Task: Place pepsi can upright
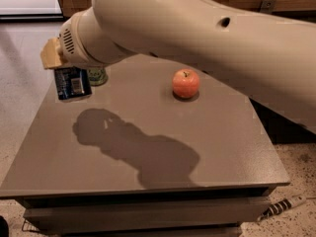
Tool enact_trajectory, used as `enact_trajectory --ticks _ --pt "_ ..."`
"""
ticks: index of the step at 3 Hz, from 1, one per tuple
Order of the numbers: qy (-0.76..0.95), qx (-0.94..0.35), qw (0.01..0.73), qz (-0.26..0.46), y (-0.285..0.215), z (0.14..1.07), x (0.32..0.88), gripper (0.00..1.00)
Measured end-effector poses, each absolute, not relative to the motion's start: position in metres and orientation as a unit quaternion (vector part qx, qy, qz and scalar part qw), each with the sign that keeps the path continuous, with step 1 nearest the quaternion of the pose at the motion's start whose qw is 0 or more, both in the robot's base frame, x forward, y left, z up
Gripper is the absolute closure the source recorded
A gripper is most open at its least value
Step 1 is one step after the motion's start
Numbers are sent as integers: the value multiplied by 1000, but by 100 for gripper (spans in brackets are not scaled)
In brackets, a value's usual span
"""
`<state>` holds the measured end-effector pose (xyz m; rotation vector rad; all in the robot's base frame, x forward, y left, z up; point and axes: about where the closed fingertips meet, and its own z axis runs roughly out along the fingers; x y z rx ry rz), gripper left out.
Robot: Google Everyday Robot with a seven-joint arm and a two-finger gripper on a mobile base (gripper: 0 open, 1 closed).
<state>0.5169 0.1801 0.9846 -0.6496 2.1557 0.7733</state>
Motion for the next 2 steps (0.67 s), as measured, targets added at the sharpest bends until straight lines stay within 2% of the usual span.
enact_trajectory --ticks 1,2 --pt "799 -300 416 314 188 991 507 100" --pt "767 -355 451 287 190 992 501 100"
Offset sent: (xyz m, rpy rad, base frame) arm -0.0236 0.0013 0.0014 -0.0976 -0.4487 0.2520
